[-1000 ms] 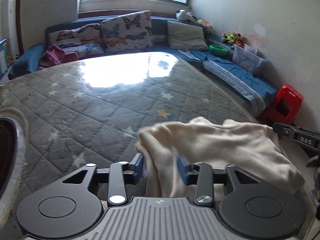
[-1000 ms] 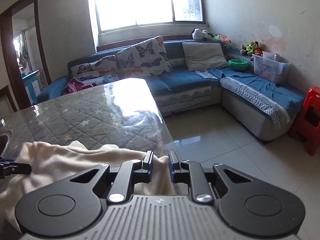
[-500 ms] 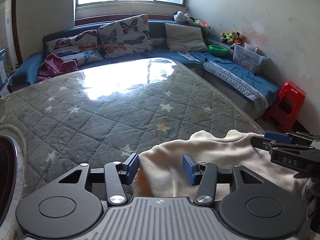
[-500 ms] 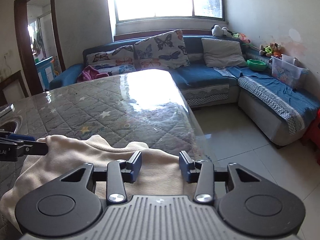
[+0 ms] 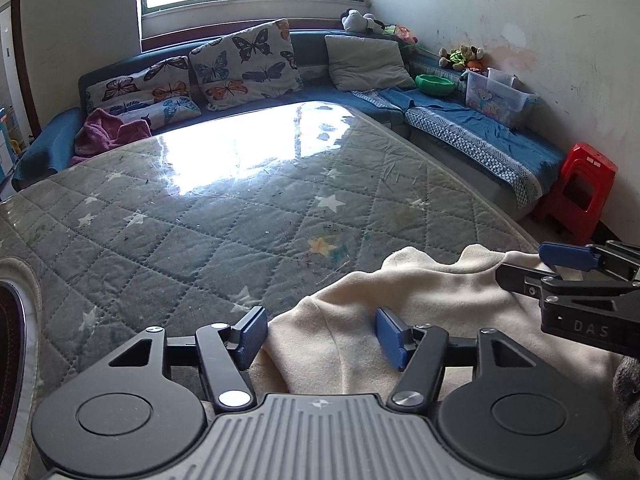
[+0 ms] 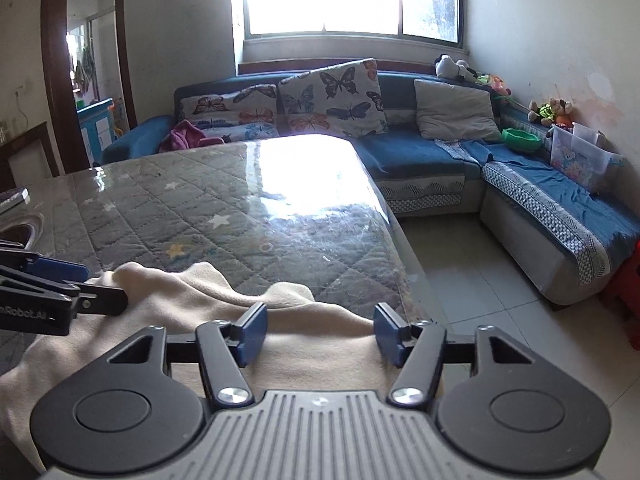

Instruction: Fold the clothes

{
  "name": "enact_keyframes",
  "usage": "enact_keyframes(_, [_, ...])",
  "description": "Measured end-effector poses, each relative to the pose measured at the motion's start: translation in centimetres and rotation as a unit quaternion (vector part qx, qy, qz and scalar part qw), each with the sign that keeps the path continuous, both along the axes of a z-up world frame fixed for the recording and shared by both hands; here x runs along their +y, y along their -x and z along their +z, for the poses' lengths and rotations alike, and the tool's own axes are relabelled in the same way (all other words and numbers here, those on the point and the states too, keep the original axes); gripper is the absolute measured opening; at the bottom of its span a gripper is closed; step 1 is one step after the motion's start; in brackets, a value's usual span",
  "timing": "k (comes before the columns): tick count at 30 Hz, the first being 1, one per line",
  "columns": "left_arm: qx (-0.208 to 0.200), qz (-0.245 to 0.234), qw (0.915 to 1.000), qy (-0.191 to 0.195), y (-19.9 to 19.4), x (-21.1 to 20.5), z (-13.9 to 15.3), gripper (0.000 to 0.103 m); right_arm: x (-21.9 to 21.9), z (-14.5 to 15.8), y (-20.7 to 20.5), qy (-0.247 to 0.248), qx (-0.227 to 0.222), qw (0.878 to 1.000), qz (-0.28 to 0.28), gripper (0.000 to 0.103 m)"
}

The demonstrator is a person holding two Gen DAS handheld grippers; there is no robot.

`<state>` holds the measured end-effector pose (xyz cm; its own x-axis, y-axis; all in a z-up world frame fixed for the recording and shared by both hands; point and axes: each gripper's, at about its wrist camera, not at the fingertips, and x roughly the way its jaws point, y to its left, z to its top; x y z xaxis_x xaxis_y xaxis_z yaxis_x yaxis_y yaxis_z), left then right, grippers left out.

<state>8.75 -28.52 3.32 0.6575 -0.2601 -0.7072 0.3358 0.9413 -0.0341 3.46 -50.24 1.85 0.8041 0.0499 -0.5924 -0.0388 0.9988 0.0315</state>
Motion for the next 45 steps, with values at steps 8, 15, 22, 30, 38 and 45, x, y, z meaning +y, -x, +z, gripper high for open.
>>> enact_keyframes(8, [-0.005,-0.003,1.0,-0.002,1.5,0.2,0.3,0.07,0.5,0.6,2.2,-0.008,-0.004,1.0,0.008,0.078])
enact_keyframes(15, [-0.006,-0.004,1.0,0.002,2.9,0.5,0.7,0.076,0.5,0.6,4.7,-0.017,-0.001,1.0,0.011,0.084])
enact_keyframes(22, [-0.006,-0.003,1.0,0.003,4.5,0.9,0.8,0.083,1.0,0.6,6.9,-0.003,-0.006,1.0,0.01,0.093])
enact_keyframes(30, [-0.013,-0.008,0.9999,0.005,6.4,1.2,1.0,0.092,0.9,0.7,9.5,-0.013,-0.012,1.0,-0.001,0.101])
enact_keyframes(38, [-0.018,-0.01,0.9997,0.014,8.3,1.6,1.4,0.1,1.2,1.3,11.0,-0.019,-0.022,1.0,-0.01,0.103])
enact_keyframes(45, [-0.019,-0.007,0.9997,0.016,9.7,2.3,1.3,0.103,1.8,1.5,12.7,-0.012,-0.026,1.0,-0.013,0.103])
